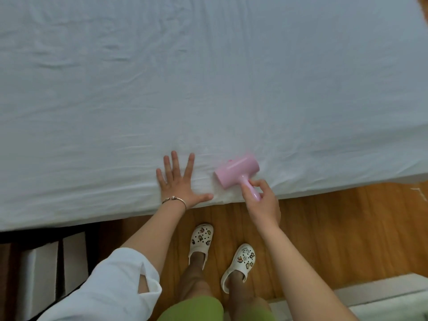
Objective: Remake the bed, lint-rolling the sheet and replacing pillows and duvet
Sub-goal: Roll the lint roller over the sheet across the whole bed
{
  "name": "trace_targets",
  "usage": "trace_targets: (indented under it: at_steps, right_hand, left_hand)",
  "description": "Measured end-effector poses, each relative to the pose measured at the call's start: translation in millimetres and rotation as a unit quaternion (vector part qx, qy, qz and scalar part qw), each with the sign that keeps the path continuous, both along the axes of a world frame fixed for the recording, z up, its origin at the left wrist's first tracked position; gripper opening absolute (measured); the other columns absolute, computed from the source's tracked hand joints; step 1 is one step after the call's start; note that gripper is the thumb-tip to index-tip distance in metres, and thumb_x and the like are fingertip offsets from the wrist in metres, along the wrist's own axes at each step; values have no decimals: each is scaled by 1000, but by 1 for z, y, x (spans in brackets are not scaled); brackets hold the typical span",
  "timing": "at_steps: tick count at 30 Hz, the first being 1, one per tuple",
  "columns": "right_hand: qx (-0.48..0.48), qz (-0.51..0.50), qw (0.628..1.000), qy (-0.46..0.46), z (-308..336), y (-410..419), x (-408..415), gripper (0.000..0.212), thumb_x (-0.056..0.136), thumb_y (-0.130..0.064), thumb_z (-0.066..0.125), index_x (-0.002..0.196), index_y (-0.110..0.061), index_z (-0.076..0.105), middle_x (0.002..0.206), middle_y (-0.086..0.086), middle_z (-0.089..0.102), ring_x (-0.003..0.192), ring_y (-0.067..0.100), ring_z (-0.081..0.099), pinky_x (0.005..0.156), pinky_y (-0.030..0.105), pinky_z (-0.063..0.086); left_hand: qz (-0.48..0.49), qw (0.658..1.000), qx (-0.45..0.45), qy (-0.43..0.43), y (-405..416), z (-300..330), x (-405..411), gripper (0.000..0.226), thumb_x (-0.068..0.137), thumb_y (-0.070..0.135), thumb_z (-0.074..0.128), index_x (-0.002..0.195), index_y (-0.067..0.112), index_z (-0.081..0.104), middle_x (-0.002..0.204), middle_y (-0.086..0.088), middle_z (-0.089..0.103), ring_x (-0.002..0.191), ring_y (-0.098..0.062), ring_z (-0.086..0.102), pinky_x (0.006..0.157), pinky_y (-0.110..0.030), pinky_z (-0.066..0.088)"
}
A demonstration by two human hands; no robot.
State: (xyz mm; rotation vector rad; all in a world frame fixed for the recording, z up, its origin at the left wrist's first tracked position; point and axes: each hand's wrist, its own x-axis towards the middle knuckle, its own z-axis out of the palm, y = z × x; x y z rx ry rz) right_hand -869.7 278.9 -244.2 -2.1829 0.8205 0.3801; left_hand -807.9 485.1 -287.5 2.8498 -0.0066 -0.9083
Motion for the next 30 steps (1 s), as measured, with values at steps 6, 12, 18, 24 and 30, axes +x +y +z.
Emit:
trace_targets:
  at_steps: [6, 12, 18, 24, 30]
  right_hand:
    - [35, -9, 999, 21, 34, -23, -24, 28, 87, -60, 57, 95, -33, 59, 82, -6, 64, 75, 14, 62, 64, 34, 49]
    - [113, -43, 991, -62, 73, -49, -4, 20, 90, -47, 64, 99, -30, 62, 77, -3, 61, 69, 12, 57, 57, 25, 41]
    - [108, 122, 986, -21, 43, -65, 56, 30, 88, -58, 58, 107, -35, 56, 97, -2, 64, 88, 18, 61, 67, 32, 48]
    - [26, 396, 918, -1, 0, -17, 79, 36, 93, -62, 47, 119, -38, 56, 108, -1, 69, 95, 23, 65, 70, 30, 43]
    - [-18, 420, 907, -5, -23, -69, 66, 33, 91, -62, 52, 116, -42, 57, 101, -3, 70, 92, 22, 66, 72, 30, 47]
  left_hand:
    - [6, 999, -7, 39, -13, 20, -4, 114, 69, 82, 53, 144, 46, -24, 151, -4, -40, 140, -33, -34, 114, -56, -6]
    - [-29, 996, -82, 1, -64, 45, 2, 80, 85, 63, 51, 151, 42, 10, 162, 4, 3, 146, -25, 10, 110, -46, 23]
    - [99, 994, 40, 20, -76, 42, 5, 149, 57, 72, 75, 141, 23, -38, 154, -4, -35, 143, -22, -28, 117, -48, -1]
    - [147, 983, 102, 40, -24, 19, -28, 154, 52, 78, 72, 135, 24, -46, 145, -3, -48, 139, -23, -36, 116, -54, -7]
    - [163, 984, 62, 29, -47, 0, -40, 149, 50, 82, 69, 137, 33, -42, 143, -4, -51, 139, -26, -37, 114, -54, -7]
